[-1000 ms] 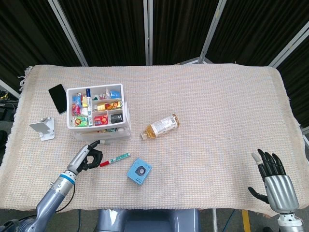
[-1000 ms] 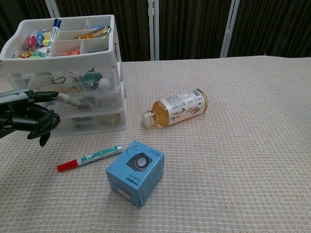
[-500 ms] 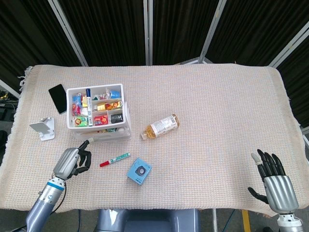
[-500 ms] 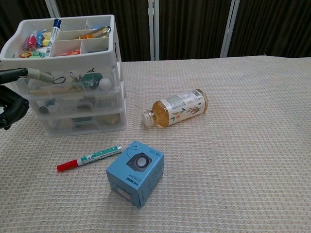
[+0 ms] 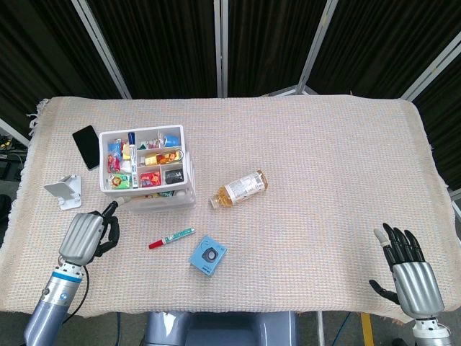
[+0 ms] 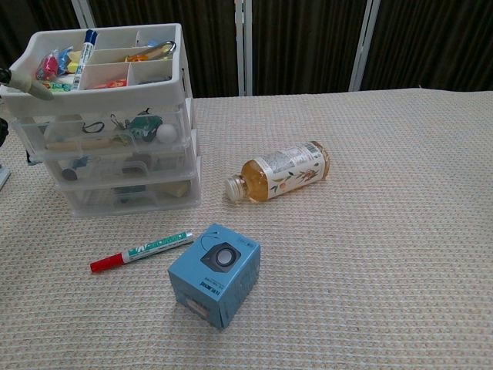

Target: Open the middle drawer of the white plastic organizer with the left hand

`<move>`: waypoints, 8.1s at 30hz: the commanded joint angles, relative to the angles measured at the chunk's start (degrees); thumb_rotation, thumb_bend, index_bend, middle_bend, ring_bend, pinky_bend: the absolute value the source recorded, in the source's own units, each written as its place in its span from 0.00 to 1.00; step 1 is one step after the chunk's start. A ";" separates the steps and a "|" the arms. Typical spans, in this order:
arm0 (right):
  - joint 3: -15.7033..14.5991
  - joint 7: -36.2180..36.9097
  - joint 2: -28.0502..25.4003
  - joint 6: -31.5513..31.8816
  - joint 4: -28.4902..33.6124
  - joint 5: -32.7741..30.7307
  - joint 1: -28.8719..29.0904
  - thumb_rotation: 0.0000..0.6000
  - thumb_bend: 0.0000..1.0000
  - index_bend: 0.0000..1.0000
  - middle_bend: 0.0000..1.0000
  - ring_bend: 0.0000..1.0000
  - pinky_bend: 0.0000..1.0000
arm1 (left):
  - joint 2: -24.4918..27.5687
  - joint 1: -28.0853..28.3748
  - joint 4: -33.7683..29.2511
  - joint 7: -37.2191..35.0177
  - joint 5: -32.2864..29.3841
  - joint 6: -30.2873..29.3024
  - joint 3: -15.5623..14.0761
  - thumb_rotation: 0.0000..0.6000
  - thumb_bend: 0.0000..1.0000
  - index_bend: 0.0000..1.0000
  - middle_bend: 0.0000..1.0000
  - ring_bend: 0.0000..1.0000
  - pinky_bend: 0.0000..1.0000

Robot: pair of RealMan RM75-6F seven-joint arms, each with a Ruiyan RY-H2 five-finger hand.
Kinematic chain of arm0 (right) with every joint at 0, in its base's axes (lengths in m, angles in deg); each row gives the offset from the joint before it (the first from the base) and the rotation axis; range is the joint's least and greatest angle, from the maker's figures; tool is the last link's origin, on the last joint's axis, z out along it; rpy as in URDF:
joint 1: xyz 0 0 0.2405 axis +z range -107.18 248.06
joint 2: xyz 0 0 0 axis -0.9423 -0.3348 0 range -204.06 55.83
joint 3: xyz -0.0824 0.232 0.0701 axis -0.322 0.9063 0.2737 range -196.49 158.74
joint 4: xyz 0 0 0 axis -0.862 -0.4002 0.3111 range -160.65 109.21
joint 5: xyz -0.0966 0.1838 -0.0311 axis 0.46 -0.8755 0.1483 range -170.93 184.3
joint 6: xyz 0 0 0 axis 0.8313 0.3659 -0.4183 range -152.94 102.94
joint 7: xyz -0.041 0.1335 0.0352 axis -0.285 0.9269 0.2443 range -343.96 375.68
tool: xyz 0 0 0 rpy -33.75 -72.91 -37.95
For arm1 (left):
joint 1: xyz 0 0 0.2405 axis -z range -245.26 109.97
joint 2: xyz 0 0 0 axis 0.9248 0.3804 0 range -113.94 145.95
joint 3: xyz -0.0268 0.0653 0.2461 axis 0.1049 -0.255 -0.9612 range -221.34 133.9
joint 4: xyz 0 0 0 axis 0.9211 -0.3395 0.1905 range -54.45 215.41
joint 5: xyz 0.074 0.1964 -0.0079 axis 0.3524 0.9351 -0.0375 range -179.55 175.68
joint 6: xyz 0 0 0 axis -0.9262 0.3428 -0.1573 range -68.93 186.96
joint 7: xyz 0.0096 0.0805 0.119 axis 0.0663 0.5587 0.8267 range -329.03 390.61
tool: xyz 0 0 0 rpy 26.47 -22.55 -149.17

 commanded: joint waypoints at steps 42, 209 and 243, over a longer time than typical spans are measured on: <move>-0.44 -1.13 0.43 -0.26 -0.05 0.40 -0.06 1.00 0.02 0.00 0.00 0.00 0.00 | 2.28 1.48 -1.68 -0.59 -4.26 3.64 -2.87 1.00 0.79 0.49 0.78 0.81 0.63; -0.71 1.68 -1.02 -0.19 0.68 0.79 -0.01 1.00 0.02 0.00 0.00 0.00 0.00 | 7.52 30.55 -6.88 35.69 -18.20 20.52 -2.20 1.00 0.47 0.52 0.99 0.94 0.81; -0.85 1.75 -1.05 -0.75 0.76 0.62 0.11 1.00 0.02 0.00 0.00 0.00 0.00 | 12.82 30.10 -10.78 32.52 -15.47 16.71 -2.66 1.00 0.52 0.59 0.99 0.94 0.81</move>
